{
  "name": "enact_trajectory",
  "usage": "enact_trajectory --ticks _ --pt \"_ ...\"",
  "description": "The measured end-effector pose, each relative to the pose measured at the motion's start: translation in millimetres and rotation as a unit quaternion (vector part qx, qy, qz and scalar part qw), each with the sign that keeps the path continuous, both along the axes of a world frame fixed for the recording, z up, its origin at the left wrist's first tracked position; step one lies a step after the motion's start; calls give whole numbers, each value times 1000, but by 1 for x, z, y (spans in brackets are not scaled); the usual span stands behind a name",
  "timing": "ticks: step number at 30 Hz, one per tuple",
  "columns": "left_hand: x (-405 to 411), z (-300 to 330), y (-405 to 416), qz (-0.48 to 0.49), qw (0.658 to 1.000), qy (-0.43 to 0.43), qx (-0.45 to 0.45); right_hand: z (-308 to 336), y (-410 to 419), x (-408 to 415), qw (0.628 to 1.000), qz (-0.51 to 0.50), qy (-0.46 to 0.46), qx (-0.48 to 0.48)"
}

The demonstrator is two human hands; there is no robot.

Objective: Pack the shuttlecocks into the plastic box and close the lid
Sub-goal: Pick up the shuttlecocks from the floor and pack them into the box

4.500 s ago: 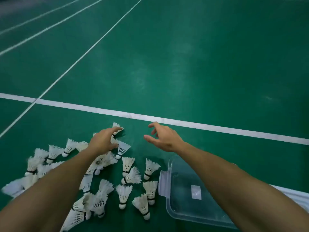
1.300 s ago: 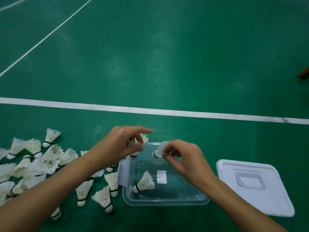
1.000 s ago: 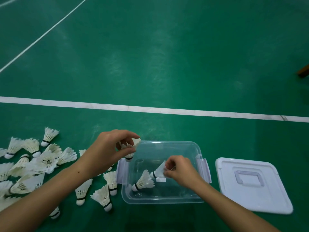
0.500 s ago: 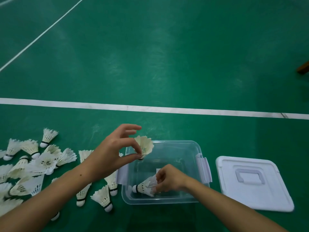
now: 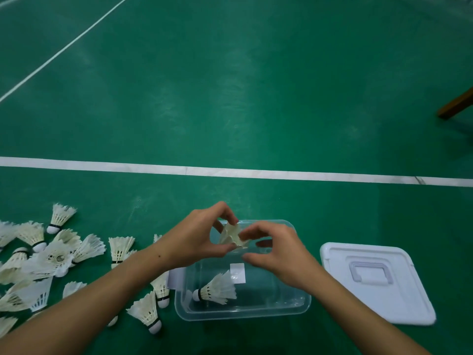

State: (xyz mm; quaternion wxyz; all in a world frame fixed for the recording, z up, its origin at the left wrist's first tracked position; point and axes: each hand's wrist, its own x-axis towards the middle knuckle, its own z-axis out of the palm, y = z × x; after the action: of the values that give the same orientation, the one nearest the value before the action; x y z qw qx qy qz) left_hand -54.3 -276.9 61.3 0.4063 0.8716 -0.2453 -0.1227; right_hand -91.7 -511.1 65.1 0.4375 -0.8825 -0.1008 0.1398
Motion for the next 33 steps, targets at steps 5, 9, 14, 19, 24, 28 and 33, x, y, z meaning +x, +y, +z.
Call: enact_trajectory --ticks 5,9,14,19,24,28,33 --pt "-10 -14 -15 5 1000 15 -8 -19 0 -5 999 -12 -23 -30" --pt "-21 -32 -19 39 996 74 -23 -37 -10 -13 993 -42 -48 -96" --pt "-30 -59 -16 34 978 188 89 -59 -12 -16 978 -47 1 -202" --pt "-27 -66 -27 38 957 242 153 -77 -1 -11 971 -39 97 -215" --pt "-29 -78 -31 59 935 322 139 -84 3 -14 962 -34 231 -143" --pt "-32 -84 -35 65 931 332 137 -84 6 -13 937 -38 337 -79" --pt "-35 -83 -38 70 934 316 147 -85 11 -12 934 15 332 -131"
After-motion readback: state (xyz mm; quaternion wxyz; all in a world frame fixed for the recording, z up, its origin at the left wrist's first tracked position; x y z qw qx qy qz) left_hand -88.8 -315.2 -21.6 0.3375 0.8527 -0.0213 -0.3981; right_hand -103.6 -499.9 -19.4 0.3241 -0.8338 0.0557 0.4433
